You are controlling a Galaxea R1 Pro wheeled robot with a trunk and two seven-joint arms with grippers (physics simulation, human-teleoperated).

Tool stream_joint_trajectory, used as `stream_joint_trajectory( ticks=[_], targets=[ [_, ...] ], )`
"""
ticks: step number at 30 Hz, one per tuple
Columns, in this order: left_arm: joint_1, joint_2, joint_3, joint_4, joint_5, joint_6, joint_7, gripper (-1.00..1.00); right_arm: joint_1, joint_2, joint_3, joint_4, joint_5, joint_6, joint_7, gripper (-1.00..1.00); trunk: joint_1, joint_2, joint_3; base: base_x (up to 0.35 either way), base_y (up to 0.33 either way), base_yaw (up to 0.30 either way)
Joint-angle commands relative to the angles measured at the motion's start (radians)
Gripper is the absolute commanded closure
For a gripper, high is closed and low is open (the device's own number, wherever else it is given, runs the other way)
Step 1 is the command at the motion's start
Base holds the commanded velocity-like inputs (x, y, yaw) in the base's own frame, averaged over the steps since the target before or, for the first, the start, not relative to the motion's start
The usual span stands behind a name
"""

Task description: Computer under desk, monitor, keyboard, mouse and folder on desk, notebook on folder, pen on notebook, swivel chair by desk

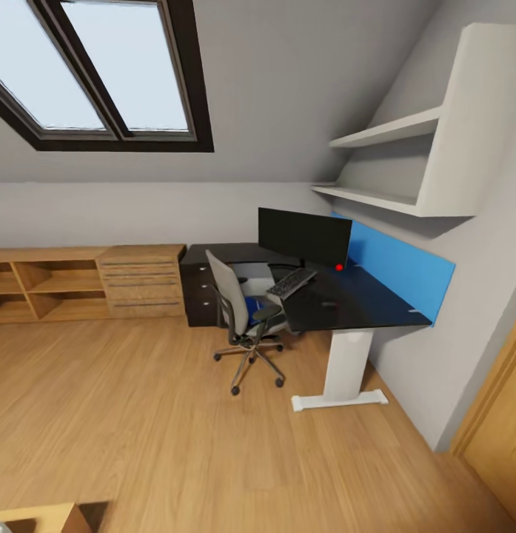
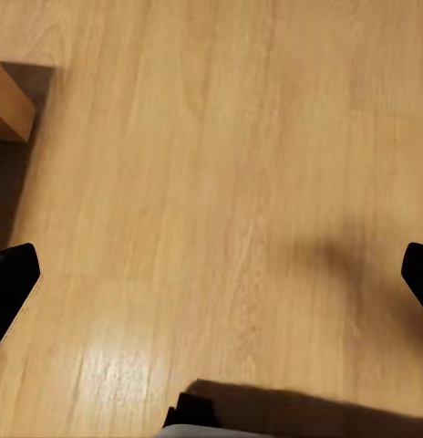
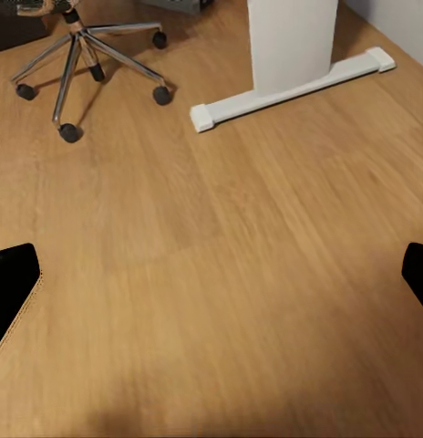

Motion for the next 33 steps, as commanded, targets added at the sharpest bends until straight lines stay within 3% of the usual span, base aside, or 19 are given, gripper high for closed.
stream_joint_trajectory(
  ticks=[1, 13, 26, 33],
  targets=[
    [-0.001, 0.0, -0.004, 0.004, 0.009, -0.003, 0.001, -1.0, 0.0, 0.002, -0.002, 0.001, -0.001, -0.004, 0.001, -1.0, 0.001, -0.001, -0.001, 0.279, 0.201, 0.0],
    [-0.001, 0.001, -0.005, 0.005, 0.009, -0.003, 0.001, -1.0, 0.0, 0.003, -0.002, -0.001, -0.001, -0.006, 0.001, -1.0, 0.001, -0.001, -0.001, 0.296, 0.137, 0.0],
    [-0.001, 0.0, -0.006, 0.005, 0.009, -0.003, 0.001, -1.0, -0.001, 0.002, -0.002, 0.0, -0.001, -0.006, 0.001, -1.0, 0.001, -0.001, -0.016, 0.037, 0.007, 0.13],
    [-0.001, -0.001, -0.006, 0.005, 0.009, -0.003, -0.001, -1.0, 0.0, 0.002, -0.001, 0.001, -0.001, -0.006, 0.001, -1.0, 0.001, -0.001, -0.025, 0.281, 0.0, 0.147]
  ],
)
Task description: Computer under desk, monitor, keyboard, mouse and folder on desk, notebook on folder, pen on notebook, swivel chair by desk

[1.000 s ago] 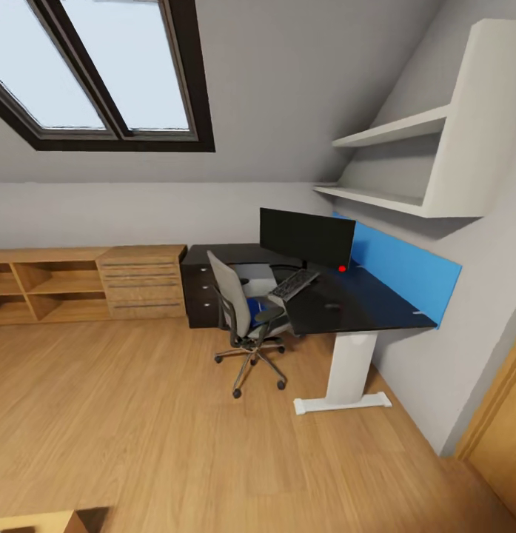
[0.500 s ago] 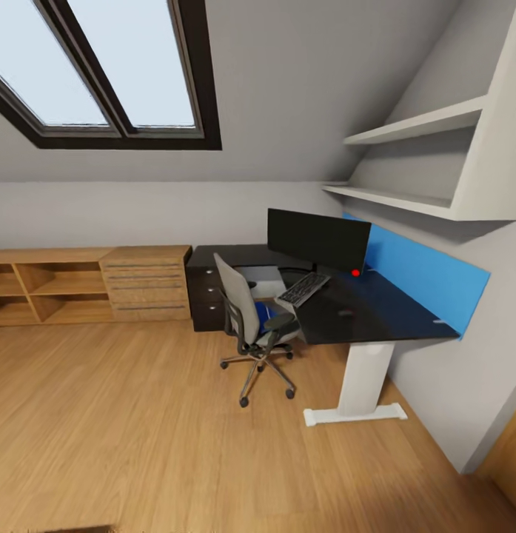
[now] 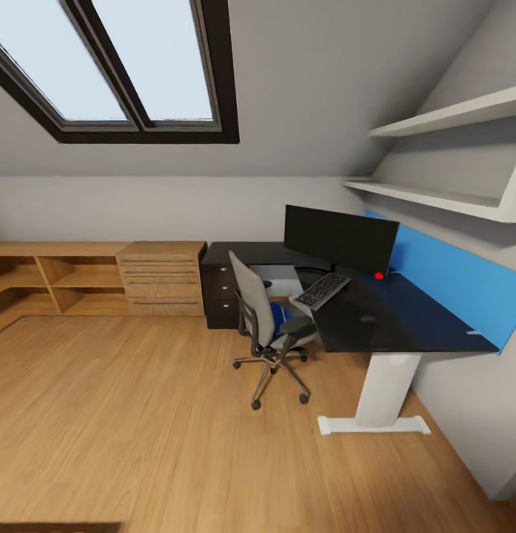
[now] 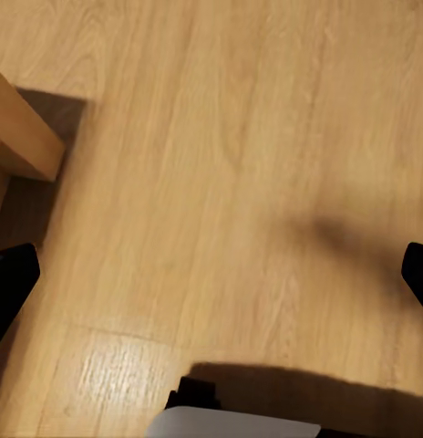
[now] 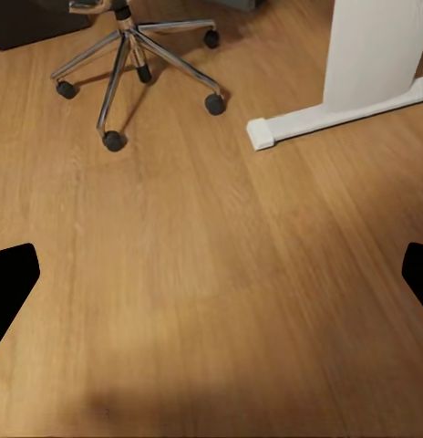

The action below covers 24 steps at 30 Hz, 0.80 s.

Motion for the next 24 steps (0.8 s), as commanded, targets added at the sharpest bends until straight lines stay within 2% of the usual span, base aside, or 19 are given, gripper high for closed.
stream_joint_trajectory(
  ticks=[1, 7, 24],
  targets=[
    [-0.001, 0.0, -0.004, 0.001, 0.009, -0.003, 0.001, -1.0, 0.0, 0.0, -0.001, 0.0, -0.002, -0.003, 0.0, -1.0, 0.001, -0.001, -0.003, 0.317, 0.0, 0.145],
    [-0.001, -0.001, -0.004, 0.008, 0.007, -0.003, 0.0, -1.0, 0.0, 0.0, -0.001, -0.001, -0.002, -0.003, 0.0, -1.0, 0.001, -0.001, -0.005, 0.291, 0.0, 0.04],
    [-0.001, -0.001, -0.004, 0.009, 0.006, -0.005, -0.001, -1.0, 0.0, 0.0, -0.001, -0.001, 0.021, -0.003, 0.0, -1.0, 0.001, -0.001, -0.005, 0.319, 0.08, 0.0]
  ],
)
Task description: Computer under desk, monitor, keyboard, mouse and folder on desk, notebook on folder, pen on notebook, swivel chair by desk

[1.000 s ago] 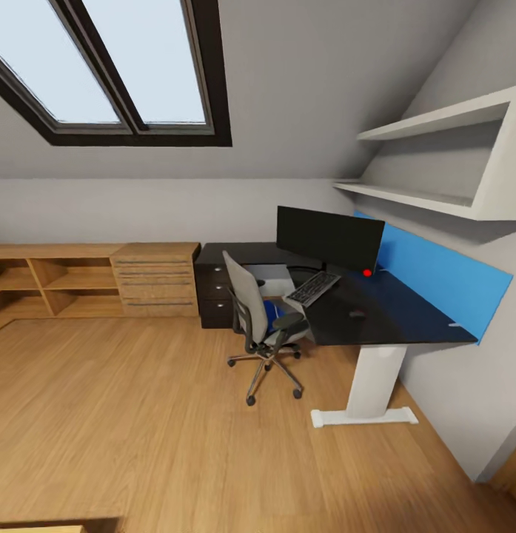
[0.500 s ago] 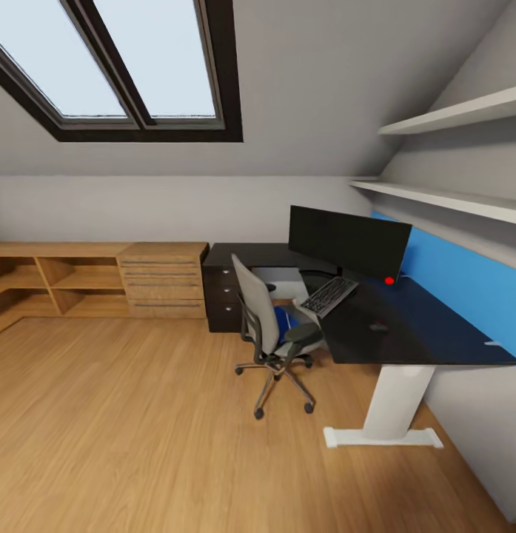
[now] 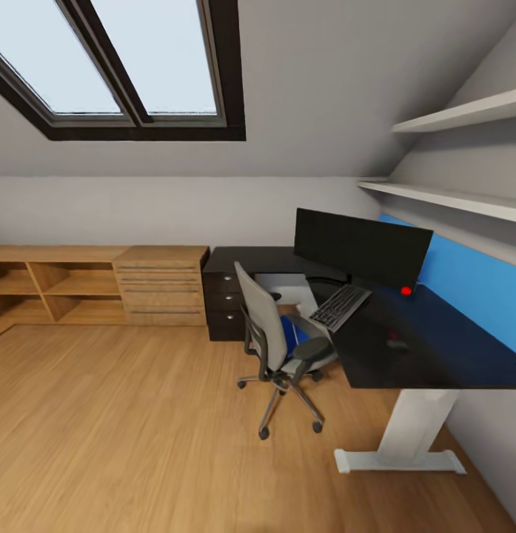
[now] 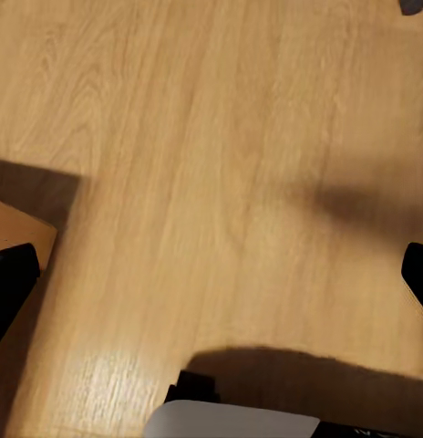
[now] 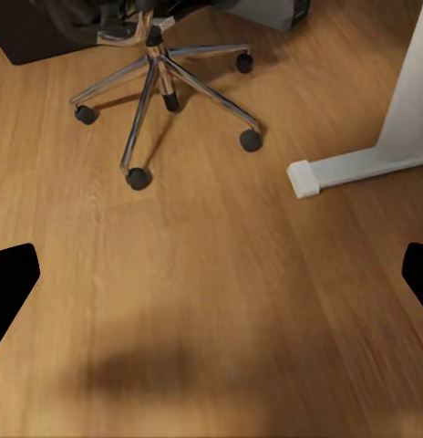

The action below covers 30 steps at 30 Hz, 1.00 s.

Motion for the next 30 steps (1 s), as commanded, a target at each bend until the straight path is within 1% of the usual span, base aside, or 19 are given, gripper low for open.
stream_joint_trajectory(
  ticks=[1, 5, 10, 16, 20, 25, 30],
  targets=[
    [-0.001, 0.001, -0.003, 0.001, 0.009, -0.003, 0.001, -1.0, -0.001, 0.0, -0.001, 0.0, -0.001, -0.003, 0.0, -1.0, 0.001, -0.001, -0.001, 0.32, 0.063, 0.0],
    [-0.001, 0.0, -0.003, 0.001, 0.009, -0.003, 0.001, -1.0, -0.001, 0.0, -0.001, 0.001, -0.001, -0.003, 0.0, -1.0, 0.001, -0.001, -0.001, 0.32, 0.103, 0.0],
    [0.0, 0.002, -0.003, 0.001, 0.01, -0.002, 0.002, -1.0, -0.001, 0.0, -0.001, 0.002, 0.0, -0.003, 0.0, -1.0, 0.001, -0.001, -0.001, 0.288, 0.204, 0.0],
    [-0.001, 0.002, -0.003, 0.004, 0.011, -0.003, 0.002, -1.0, -0.001, 0.0, -0.001, 0.002, 0.013, -0.003, 0.0, -1.0, 0.001, -0.001, -0.001, 0.254, 0.212, -0.079],
    [-0.001, 0.001, -0.002, 0.005, 0.011, -0.003, 0.003, -1.0, -0.001, 0.0, -0.001, 0.002, 0.019, -0.003, 0.0, -1.0, 0.001, -0.001, -0.001, 0.091, 0.073, -0.151],
    [-0.001, -0.003, 0.0, 0.003, 0.012, -0.003, 0.004, -1.0, -0.001, 0.0, 0.0, 0.002, 0.02, -0.003, 0.0, -1.0, 0.001, -0.001, -0.001, 0.012, 0.009, -0.035],
    [-0.001, -0.004, 0.0, 0.002, 0.012, -0.003, 0.005, -1.0, -0.001, 0.0, 0.0, 0.002, 0.02, -0.003, 0.0, -1.0, 0.02, -0.036, -0.017, 0.001, 0.001, -0.004]
  ],
)
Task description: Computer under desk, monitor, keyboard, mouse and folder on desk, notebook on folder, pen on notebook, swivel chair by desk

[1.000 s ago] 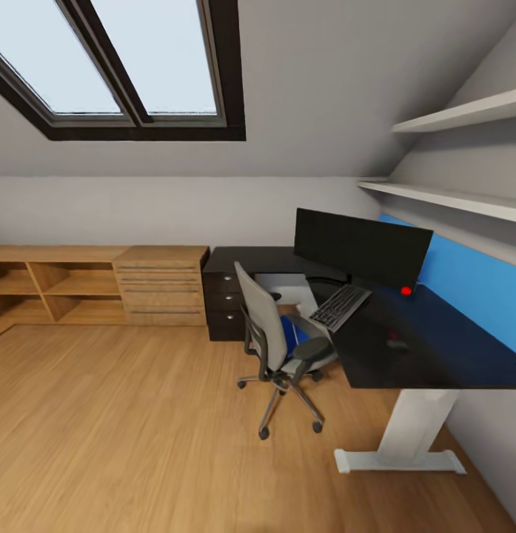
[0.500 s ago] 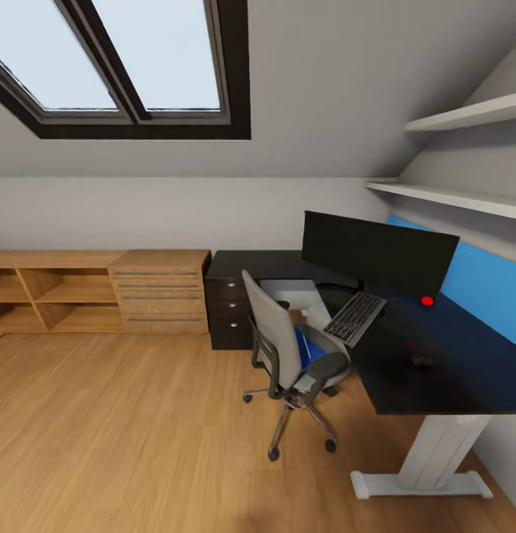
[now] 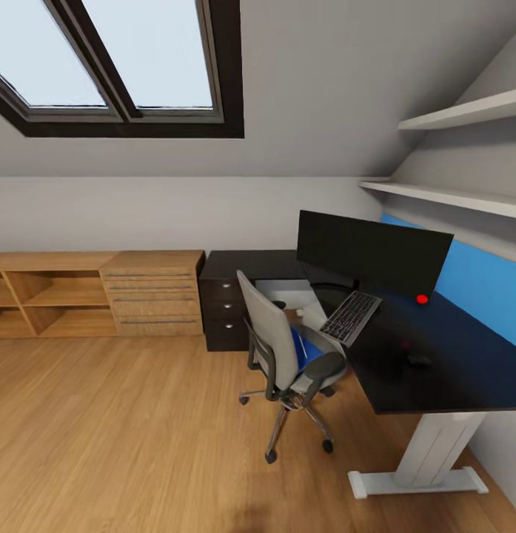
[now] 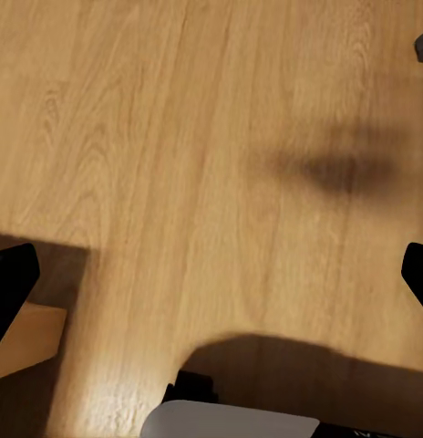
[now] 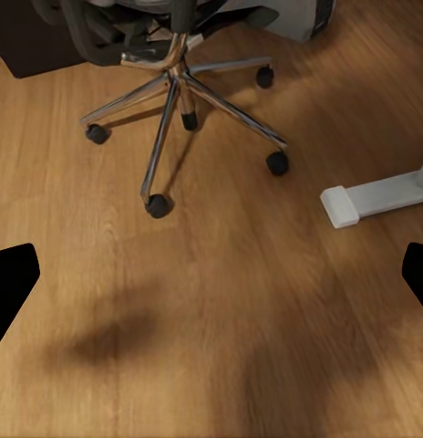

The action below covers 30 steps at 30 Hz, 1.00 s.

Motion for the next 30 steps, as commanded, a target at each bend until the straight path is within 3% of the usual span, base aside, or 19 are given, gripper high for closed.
stream_joint_trajectory(
  ticks=[1, 25, 27, 30],
  targets=[
    [-0.001, 0.0, -0.002, 0.001, 0.009, -0.003, -0.001, -1.0, -0.001, 0.0, -0.001, 0.001, -0.002, -0.003, 0.0, -1.0, 0.004, -0.008, -0.004, 0.0, 0.0, 0.0],
    [0.0, 0.0, 0.0, 0.002, 0.011, -0.003, 0.003, -1.0, -0.001, -0.001, -0.003, 0.018, -0.002, -0.003, 0.0, -1.0, 0.096, -0.176, -0.08, 0.0, 0.0, 0.0],
    [0.0, 0.0, 0.0, 0.002, 0.011, -0.003, 0.019, -1.0, 0.0, -0.001, -0.003, 0.018, -0.002, -0.003, 0.0, -1.0, 0.104, -0.19, -0.086, 0.0, 0.0, 0.0],
    [-0.001, -0.002, -0.003, 0.002, 0.011, -0.003, 0.091, -1.0, -0.001, -0.001, -0.003, 0.018, -0.002, -0.004, 0.0, -1.0, 0.115, -0.211, -0.095, 0.0, 0.0, 0.0]
  ],
)
